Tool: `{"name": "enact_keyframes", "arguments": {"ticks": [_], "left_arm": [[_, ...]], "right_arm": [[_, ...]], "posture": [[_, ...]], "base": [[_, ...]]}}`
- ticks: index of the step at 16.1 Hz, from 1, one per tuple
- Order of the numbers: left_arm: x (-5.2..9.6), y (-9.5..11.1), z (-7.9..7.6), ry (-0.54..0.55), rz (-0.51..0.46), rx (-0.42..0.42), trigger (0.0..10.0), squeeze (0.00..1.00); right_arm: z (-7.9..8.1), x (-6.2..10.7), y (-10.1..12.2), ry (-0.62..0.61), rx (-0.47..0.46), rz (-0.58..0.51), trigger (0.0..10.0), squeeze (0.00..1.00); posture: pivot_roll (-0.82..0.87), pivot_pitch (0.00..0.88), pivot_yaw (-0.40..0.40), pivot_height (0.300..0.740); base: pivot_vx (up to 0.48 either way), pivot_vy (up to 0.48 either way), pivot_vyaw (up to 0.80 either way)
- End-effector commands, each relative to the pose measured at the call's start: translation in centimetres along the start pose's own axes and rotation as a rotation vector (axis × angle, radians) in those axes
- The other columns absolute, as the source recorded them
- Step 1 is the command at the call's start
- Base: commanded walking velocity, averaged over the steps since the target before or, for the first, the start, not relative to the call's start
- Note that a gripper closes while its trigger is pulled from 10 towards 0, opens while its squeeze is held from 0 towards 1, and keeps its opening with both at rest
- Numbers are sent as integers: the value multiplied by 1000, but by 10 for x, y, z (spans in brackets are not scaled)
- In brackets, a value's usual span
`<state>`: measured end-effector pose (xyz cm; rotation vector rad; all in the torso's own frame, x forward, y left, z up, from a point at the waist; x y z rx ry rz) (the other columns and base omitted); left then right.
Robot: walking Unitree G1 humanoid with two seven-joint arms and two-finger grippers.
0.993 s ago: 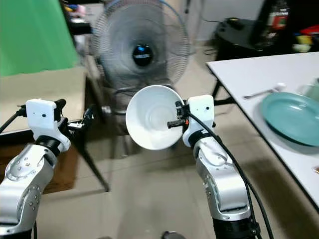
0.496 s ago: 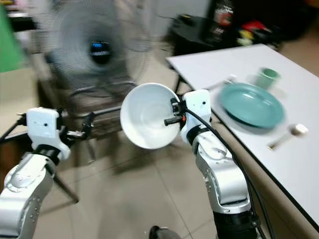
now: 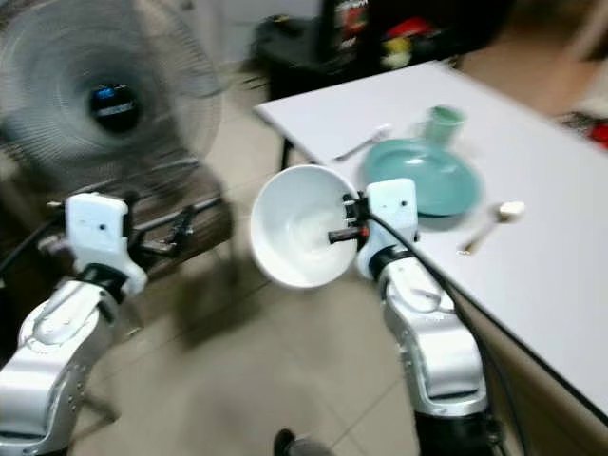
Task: Setting the table
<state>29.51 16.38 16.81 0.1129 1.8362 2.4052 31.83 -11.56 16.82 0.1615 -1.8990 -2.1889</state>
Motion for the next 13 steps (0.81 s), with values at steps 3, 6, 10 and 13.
{"name": "enact_keyframes", "arguments": {"ticks": [3,6,10,13], "left_arm": [[-4,3,3,10,-10,-12,10000,0],[-6,3,5,5,-12,-17,10000,0],[-8,4,4,14,-23,-8,10000,0],[-7,4,3,7,-23,9,10000,0]], "right_arm": [[-3,-2,9,-18,1,-42,10000,0],[-4,0,7,-39,-4,-38,10000,0],[-9,4,7,-61,1,-37,10000,0],[-6,4,6,-48,2,-32,10000,0]], "posture": [[57,0,-14,740],[46,0,-5,740],[35,0,0,740],[41,0,-9,740]], "base": [[0,0,-800],[0,0,-800],[0,0,-800],[0,99,-800]]}}
Point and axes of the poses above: a point about 5 cm out from each wrist's last joint towards the gripper, its own x axis pointing back from the gripper into the wrist, its own y axis along the axis of the wrist's last joint, z = x × y, the point moved 4 cm from there along -x, pointing out of the wrist towards the gripper, and after that the axes turned 9 degrees about -x, right-handed, at the moved point
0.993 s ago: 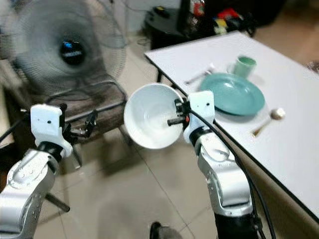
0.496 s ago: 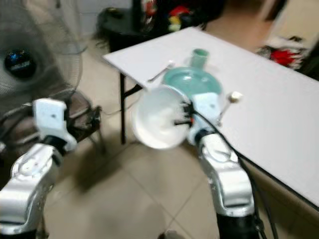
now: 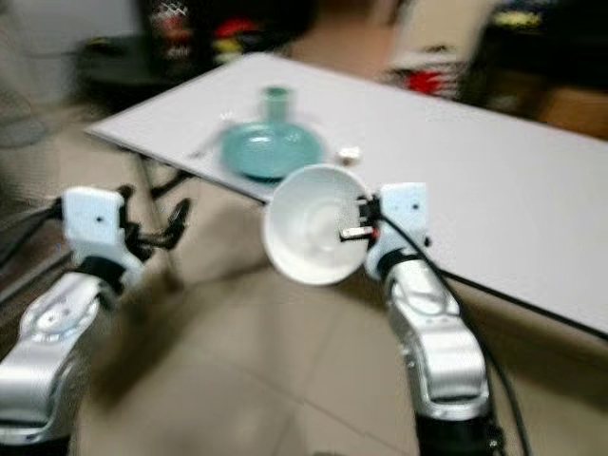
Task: Setting the table
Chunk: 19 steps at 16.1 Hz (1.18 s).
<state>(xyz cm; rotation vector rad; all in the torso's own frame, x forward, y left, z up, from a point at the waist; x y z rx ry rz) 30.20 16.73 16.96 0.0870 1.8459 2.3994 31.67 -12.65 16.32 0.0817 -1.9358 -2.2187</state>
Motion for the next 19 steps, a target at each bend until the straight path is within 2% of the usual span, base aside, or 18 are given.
{"name": "enact_keyframes", "arguments": {"ticks": [1,8,12,15,18,19], "left_arm": [[0,3,-2,-5,-11,4,10000,0],[0,0,-1,-16,6,-9,10000,0],[2,-2,1,3,18,-2,10000,0],[1,0,-1,19,5,46,10000,0],[1,1,0,23,3,48,10000,0],[2,1,0,23,3,49,10000,0]], "right_arm": [[5,0,9,29,1,-31,10000,0],[4,1,9,5,-30,-39,10000,0],[3,-1,12,-1,-38,-52,10000,0],[4,-2,19,11,-45,-74,10000,0],[3,-4,21,10,-31,-77,10000,0],[1,-5,22,1,2,-78,10000,0]], "posture": [[41,0,-9,740],[45,0,2,740],[49,0,-4,740],[45,0,-11,740],[50,0,-21,740],[53,0,-25,740]], "base": [[0,412,-800],[0,423,-766],[0,0,0],[0,0,0],[287,0,0],[326,0,0]]}}
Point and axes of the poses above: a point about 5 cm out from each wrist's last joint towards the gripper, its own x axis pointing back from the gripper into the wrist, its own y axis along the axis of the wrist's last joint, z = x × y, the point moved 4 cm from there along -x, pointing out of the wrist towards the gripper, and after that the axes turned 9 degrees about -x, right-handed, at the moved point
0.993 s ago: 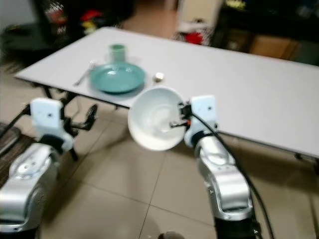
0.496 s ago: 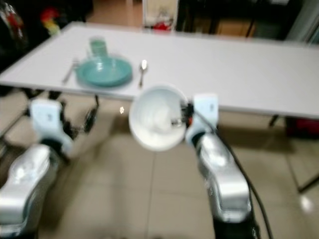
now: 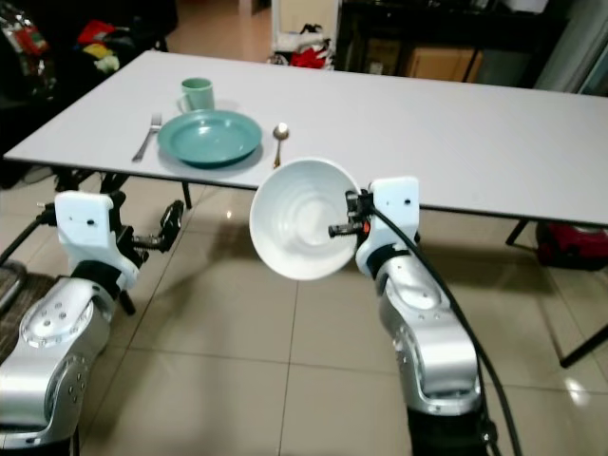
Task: Setting the table
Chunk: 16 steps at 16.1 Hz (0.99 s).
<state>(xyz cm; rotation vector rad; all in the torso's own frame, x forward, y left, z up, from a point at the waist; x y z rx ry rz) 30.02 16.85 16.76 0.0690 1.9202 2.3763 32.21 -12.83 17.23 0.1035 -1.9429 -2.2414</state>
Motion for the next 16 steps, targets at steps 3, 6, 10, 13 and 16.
{"name": "enact_keyframes", "arguments": {"ticks": [3,6,10,13,16], "left_arm": [[0,3,0,-1,-7,6,10000,0],[1,4,1,1,-10,7,10000,0],[1,5,2,0,-15,3,10000,0],[3,5,7,-4,-11,-12,10000,0],[6,6,11,-18,-11,-15,10000,0]], "right_arm": [[1,-4,14,3,33,-51,10000,0],[9,-5,13,42,21,-55,10000,0],[8,-8,12,39,30,-55,10000,0],[14,-10,15,60,23,-70,10000,0],[15,-7,8,46,9,-67,10000,0]], "posture": [[59,0,-36,740],[64,0,-42,740],[80,0,-56,740],[94,0,-40,740],[110,0,-14,740]], "base": [[335,0,800],[336,0,267],[337,0,0],[336,0,0],[335,0,0]]}}
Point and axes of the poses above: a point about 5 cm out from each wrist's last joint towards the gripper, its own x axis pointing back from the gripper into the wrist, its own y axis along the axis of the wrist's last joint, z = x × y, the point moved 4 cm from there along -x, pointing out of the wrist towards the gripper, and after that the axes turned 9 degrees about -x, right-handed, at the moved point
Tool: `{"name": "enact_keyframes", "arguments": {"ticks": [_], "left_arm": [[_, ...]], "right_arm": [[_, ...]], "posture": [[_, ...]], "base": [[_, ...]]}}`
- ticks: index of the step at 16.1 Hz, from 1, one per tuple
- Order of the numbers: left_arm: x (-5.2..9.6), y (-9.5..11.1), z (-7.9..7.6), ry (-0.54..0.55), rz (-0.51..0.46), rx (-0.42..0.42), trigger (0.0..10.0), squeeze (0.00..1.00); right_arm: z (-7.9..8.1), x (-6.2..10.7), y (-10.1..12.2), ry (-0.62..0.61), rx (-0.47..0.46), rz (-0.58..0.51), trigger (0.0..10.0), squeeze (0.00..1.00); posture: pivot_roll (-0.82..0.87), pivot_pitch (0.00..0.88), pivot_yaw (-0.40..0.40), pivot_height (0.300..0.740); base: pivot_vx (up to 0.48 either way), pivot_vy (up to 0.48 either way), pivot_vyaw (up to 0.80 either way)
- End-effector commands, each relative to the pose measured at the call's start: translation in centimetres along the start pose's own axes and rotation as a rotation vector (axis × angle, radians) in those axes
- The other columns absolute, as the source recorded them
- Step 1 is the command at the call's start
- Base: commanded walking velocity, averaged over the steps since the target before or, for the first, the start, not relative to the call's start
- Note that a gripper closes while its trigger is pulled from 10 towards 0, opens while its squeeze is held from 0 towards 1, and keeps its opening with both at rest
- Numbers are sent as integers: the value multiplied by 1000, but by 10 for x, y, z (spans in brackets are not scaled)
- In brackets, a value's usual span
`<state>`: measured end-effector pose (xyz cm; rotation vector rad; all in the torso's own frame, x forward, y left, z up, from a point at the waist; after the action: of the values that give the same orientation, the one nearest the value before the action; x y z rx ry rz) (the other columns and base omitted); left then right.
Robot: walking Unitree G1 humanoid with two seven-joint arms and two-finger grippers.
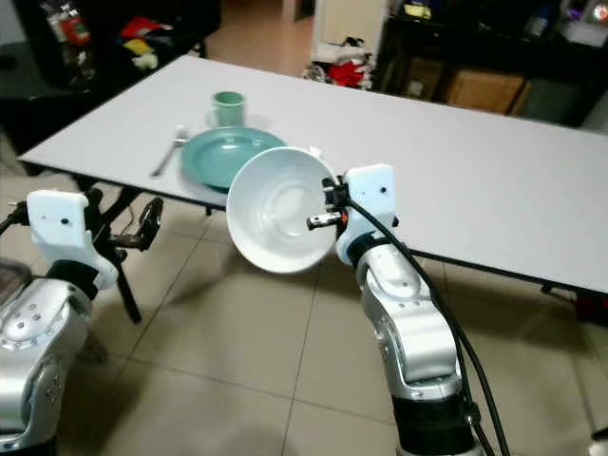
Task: Setting the table
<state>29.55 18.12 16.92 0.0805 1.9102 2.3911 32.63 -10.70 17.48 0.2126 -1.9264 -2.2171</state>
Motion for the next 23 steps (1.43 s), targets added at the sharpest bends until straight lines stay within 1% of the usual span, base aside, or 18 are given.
{"name": "enact_keyframes", "arguments": {"ticks": [1,2,4,5,8,10,14,18,22,23], "left_arm": [[0,7,-1,-26,-17,-9,10000,0],[0,7,-2,-31,-16,-12,10000,0],[-3,9,1,-45,-18,-28,10000,0],[-4,9,2,-50,-18,-31,10000,0],[-7,7,0,-57,-16,-26,10000,0],[-8,7,-3,-61,-18,-22,10000,0],[-5,4,-5,-60,-12,-19,10000,0],[-1,-3,-6,-58,9,-23,10000,0],[0,-3,-6,-56,11,-26,10000,0],[0,-3,-6,-57,13,-30,10000,0]], "right_arm": [[-5,0,7,-32,-8,-38,10000,0],[-5,0,7,-32,-12,-39,10000,0],[-7,-6,13,-40,-39,-67,10000,0],[-7,-6,14,-38,-42,-75,10000,0],[-9,-4,15,-39,-45,-83,10000,0],[-11,-4,14,-47,-63,-78,10000,0],[-11,-6,14,-41,-73,-77,10000,0],[-13,-6,13,-48,-89,-67,10000,0],[-16,-6,11,-56,-100,-57,10000,0],[-19,-5,9,-69,-120,-51,10000,0]], "posture": [[114,0,-9,740],[114,0,-9,740],[113,0,20,740],[108,0,26,740],[100,0,22,740],[95,0,16,740],[99,0,-6,740],[97,0,-11,740],[97,0,-5,740],[95,0,-1,740]], "base": [[341,0,0],[341,0,0],[337,0,0],[337,0,0],[336,0,0],[334,0,0],[337,0,0],[336,0,0],[336,0,0],[337,0,0]]}}
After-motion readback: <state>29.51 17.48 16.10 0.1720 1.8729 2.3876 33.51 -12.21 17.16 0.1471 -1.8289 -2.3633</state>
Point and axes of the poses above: a point about 5 cm out from each wrist's last joint towards the gripper, its own x axis pointing back from the gripper into the wrist, its own y axis along the axis of the wrist's last joint, z = x × y, the point moved 4 cm from there along -x, pointing out of the wrist towards the gripper, and after that the axes turned 9 degrees about -x, right-handed, at the moved point
